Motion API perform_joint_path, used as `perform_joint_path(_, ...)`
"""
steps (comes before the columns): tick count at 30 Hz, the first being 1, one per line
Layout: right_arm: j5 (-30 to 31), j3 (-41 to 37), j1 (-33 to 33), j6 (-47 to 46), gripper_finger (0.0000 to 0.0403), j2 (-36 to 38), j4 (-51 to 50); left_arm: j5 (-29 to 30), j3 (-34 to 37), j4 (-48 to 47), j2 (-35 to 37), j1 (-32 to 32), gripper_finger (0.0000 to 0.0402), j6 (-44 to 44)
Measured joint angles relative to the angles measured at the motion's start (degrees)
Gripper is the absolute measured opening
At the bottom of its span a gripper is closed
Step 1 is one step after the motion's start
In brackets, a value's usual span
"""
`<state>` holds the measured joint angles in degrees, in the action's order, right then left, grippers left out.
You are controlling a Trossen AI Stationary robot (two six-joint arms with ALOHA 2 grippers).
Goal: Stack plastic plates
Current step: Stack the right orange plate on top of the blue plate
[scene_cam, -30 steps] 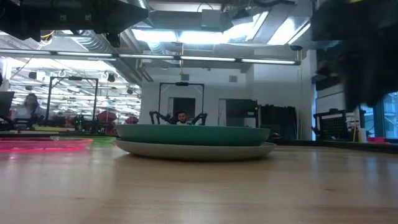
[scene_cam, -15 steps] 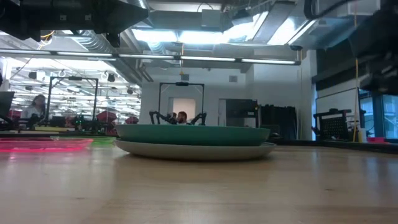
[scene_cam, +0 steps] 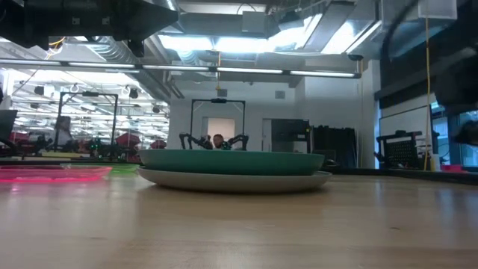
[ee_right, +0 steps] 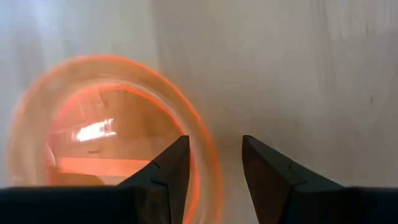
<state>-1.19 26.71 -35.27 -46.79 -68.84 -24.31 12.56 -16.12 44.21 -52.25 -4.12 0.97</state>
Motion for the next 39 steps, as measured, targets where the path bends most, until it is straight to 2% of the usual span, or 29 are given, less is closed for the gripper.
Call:
perform_joint_path(6, -3.5, -4.4, 0.1, -4.6, 0.014, 0.2, 7.5, 0.0, 0.0, 0.0, 0.0, 0.0, 0.0002, 0.0)
perform_joint_path(14, -4.0, -4.5, 0.1, -5.8, 0.0134, 0.1, 8.6, 0.0, 0.0, 0.0, 0.0, 0.0, 0.0002, 0.0)
perform_joint_path(18, -4.1, -4.7, 0.0, -6.4, 0.0099, 0.0, 10.2, 0.0, 0.0, 0.0, 0.0, 0.0, 0.0002, 0.0)
perform_joint_path(24, -2.2, -4.7, 0.0, -5.3, 0.0015, -0.1, 10.9, 0.0, 0.0, 0.0, 0.0, 0.0, 0.0002, 0.0)
perform_joint_path(27, -1.7, -4.7, 0.0, -4.0, 0.0008, -0.1, 11.5, 0.0, 0.0, 0.0, 0.0, 0.0, 0.0002, 0.0)
perform_joint_path(32, 2.2, -4.7, 0.0, -1.7, 0.0009, -0.1, 13.4, 0.0, 0.0, 0.0, 0.0, 0.0, 0.0002, -0.1)
perform_joint_path(39, 12.1, -4.7, 0.0, 5.0, 0.0006, -0.1, 23.9, 0.0, 0.0, 0.0, 0.0, 0.0, 0.0002, -0.1)
